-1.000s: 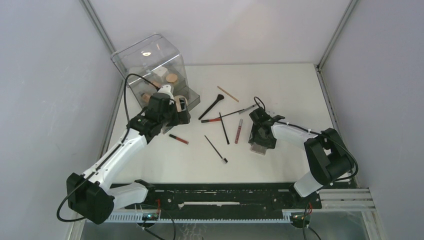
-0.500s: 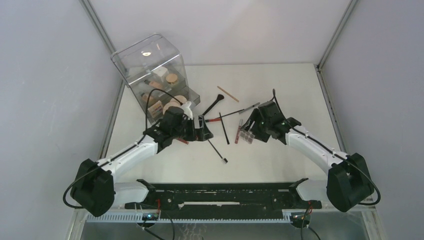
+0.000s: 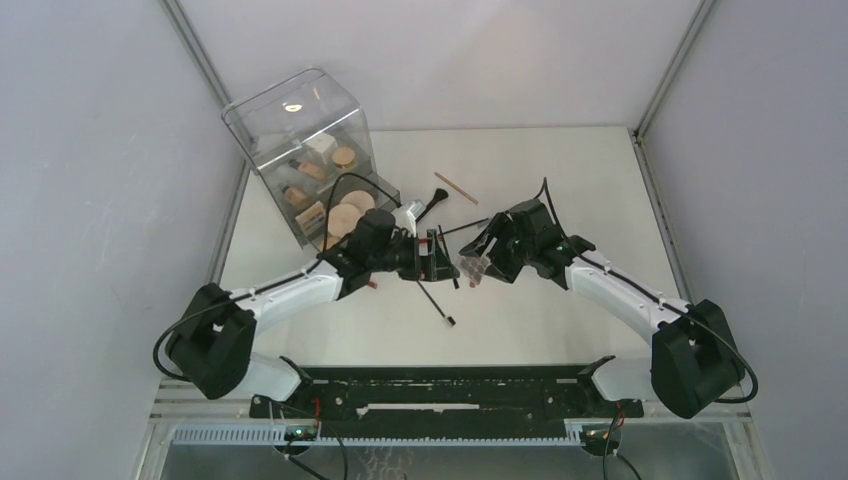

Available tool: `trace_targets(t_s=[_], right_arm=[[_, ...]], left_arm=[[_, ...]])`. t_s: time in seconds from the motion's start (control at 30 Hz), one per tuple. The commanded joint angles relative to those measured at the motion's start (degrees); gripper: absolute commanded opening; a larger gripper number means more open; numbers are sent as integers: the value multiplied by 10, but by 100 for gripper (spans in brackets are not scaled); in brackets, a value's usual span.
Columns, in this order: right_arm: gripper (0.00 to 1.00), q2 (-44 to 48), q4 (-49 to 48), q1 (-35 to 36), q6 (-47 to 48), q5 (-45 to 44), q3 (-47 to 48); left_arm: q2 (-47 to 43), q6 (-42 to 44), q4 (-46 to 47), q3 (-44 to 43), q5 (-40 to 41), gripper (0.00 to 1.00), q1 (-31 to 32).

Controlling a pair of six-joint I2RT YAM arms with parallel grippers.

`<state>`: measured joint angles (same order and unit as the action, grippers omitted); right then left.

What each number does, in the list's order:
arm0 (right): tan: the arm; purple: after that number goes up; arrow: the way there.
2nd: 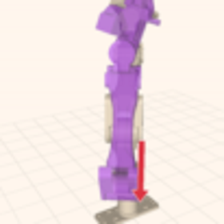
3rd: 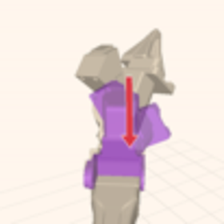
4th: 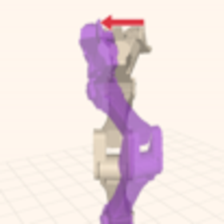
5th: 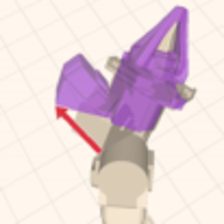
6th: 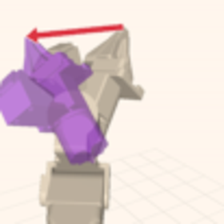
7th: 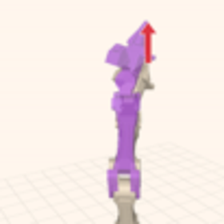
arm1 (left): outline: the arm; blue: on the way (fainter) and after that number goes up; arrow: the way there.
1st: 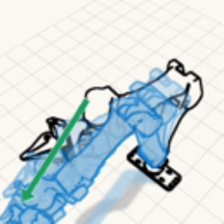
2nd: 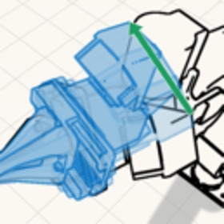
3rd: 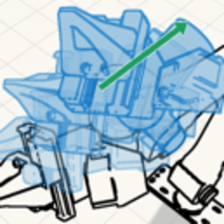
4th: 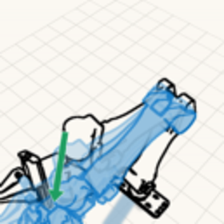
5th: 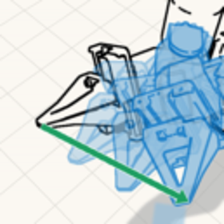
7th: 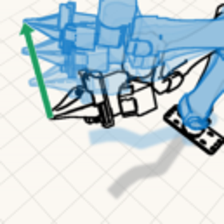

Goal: Organize the makeup
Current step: Place the makeup in the drawer.

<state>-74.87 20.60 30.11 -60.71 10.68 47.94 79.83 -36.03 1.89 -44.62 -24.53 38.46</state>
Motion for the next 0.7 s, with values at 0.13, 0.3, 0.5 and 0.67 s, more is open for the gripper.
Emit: trace_targets(t_s=[0.13, 0.3, 0.5, 0.67], right_arm=[[61, 12, -31, 6, -10, 6, 13], [60, 11, -31, 7, -7, 11, 13], [60, 9, -30, 8, 3, 9, 13], [61, 9, -29, 8, 6, 13, 3]], left_arm=[[53, -89, 110, -62, -68, 79, 5], [74, -91, 102, -82, -61, 64, 8], [81, -88, 95, -89, -48, 34, 8], [76, -84, 79, -95, -41, 1, 8]])
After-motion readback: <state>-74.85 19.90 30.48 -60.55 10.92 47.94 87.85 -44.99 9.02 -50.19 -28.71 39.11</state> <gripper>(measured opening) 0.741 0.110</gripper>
